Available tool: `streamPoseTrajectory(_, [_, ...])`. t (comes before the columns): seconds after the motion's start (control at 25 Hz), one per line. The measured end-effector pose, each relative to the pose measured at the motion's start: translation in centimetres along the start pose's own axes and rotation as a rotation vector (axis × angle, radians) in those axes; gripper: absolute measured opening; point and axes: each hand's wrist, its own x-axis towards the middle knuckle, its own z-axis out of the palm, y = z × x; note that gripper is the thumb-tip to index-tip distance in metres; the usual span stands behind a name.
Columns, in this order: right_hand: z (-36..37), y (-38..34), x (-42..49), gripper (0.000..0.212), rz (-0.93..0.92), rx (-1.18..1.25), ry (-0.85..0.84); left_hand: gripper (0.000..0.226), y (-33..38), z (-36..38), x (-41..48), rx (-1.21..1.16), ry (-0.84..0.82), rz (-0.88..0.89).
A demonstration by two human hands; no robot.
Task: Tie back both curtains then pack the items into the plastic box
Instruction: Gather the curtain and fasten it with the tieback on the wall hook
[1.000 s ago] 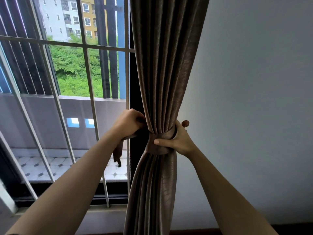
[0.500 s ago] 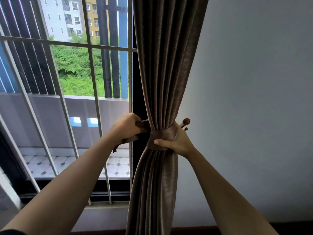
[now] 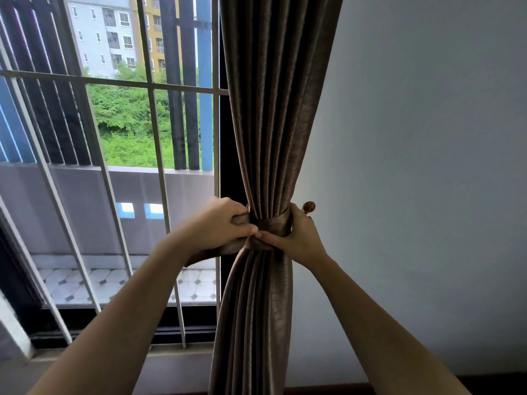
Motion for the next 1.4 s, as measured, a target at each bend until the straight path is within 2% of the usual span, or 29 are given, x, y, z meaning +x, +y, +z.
streamPoseTrajectory(0.12, [-0.6, 0.0, 0.2, 0.079, 0.028, -0.051, -0.037, 0.035, 0.8, 1.7, -0.2, 0.016, 0.046, 0.038])
streamPoseTrajectory(0.2, [-1.7, 0.1, 0.2, 0.071, 0.098, 0.18, -0.166, 0.03, 1.2, 2.2, -0.2, 0.031, 0.078, 0.05])
streamPoseTrajectory(0.28, [-2.8, 0.6, -0.2, 0.064, 0.173, 0.446, -0.225, 0.031, 1.7, 2.6, 0.0, 0.034, 0.084, 0.061])
streamPoseTrajectory(0.36, [-3.4, 1.1, -0.6, 0.043, 0.165, 0.59, -0.215, 0.03, 2.3, 3.2, 0.5, -0.009, 0.048, 0.032])
streamPoseTrajectory(0.44, [-3.5, 1.1, -0.9, 0.016, 0.125, 0.667, -0.214, 0.032, 2.9, 3.6, 1.1, -0.159, 0.025, -0.03])
streamPoseTrajectory(0.48, [-3.6, 0.8, -1.0, 0.017, 0.087, 0.632, -0.223, 0.031, 3.1, 3.7, 1.4, -0.24, 0.026, -0.055])
streamPoseTrajectory(0.52, [-3.7, 0.5, -1.0, 0.026, 0.042, 0.548, -0.23, 0.031, 3.3, 3.8, 1.7, -0.284, 0.03, -0.074])
streamPoseTrajectory(0.6, [-3.8, -0.1, -0.9, 0.042, -0.02, 0.341, -0.224, 0.034, 3.3, 3.8, 2.1, -0.224, 0.028, -0.083])
streamPoseTrajectory(0.68, [-3.9, -0.4, -0.7, 0.048, -0.052, 0.141, -0.193, 0.033, 3.1, 4.0, 2.4, -0.11, 0.05, -0.069])
streamPoseTrajectory(0.76, [-4.0, -0.3, -0.4, 0.038, -0.125, 0.008, -0.141, 0.024, 3.1, 4.3, 2.4, -0.041, 0.134, -0.061])
streamPoseTrajectory(0.88, [-5.3, 0.9, 0.4, 0.022, -0.115, 0.113, -0.088, 0.016, 3.4, 5.1, 2.2, -0.058, 0.311, -0.124])
streamPoseTrajectory(1.04, [-7.1, 4.3, 0.4, 0.022, 0.018, 0.486, -0.225, 0.033, 4.2, 6.3, 2.3, -0.016, 0.412, -0.161])
streamPoseTrajectory(1.2, [-6.8, 7.0, 0.1, 0.038, 0.276, 0.825, -0.098, 0.037, 4.5, 6.6, 2.7, 0.062, 0.447, -0.2])
streamPoseTrajectory(1.32, [-4.8, 7.3, 0.5, 0.017, 0.46, 0.993, 0.068, 0.034, 4.9, 6.7, 3.0, 0.1, 0.451, -0.203])
streamPoseTrajectory(1.4, [-3.4, 7.1, 0.7, 0.013, 0.618, 1.104, 0.169, 0.033, 5.3, 6.7, 3.0, 0.112, 0.46, -0.213])
